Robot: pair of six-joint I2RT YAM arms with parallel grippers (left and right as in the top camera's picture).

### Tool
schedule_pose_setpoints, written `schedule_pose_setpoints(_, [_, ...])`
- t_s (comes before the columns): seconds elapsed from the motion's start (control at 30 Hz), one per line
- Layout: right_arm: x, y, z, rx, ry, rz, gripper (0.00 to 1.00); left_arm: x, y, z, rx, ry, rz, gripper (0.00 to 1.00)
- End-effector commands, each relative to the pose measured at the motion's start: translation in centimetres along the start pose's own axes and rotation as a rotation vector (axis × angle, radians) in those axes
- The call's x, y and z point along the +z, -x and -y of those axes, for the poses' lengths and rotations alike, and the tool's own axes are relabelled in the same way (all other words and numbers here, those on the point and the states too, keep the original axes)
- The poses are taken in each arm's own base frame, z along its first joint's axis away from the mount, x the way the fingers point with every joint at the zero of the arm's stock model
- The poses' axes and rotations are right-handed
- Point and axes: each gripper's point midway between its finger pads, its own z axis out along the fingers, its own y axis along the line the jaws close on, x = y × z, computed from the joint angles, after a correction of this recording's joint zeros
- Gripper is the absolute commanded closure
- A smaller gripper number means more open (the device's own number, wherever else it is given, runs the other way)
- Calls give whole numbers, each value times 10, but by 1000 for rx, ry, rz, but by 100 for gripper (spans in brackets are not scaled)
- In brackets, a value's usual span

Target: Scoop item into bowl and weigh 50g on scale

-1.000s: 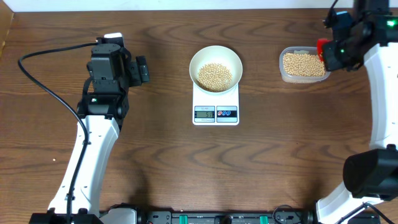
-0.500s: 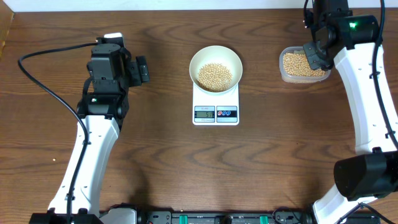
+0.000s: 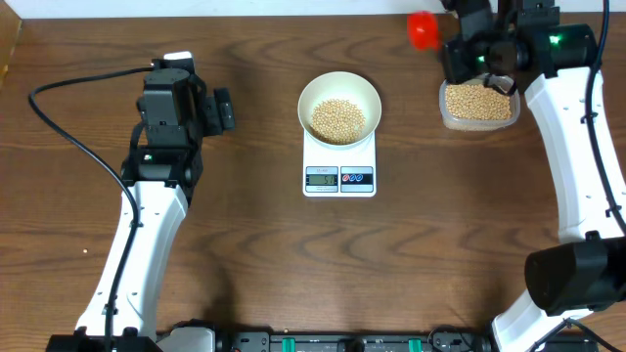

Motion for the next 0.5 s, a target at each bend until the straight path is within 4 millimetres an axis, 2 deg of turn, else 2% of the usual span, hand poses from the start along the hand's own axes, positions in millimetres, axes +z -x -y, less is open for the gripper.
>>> schedule_pose_setpoints(0.0, [10,5,-57,-69,233,20,99,1,1,-1,15,2,1,1])
schedule_pose_setpoints(0.1, [22,0,-78,-100,271,-12,99,1,1,-1,15,2,1,1])
schedule_pose_setpoints(0.27, [36,-11,-103,-151,315,-61,99,1,1,-1,15,2,1,1])
schedule_pose_setpoints(0.33, [42,-17,-107,-173,297,-92,99,1,1,-1,15,2,0,1])
schedule_pose_setpoints(0.47, [56,-32,-102,-248,190,-170,99,1,1,-1,15,2,1,1])
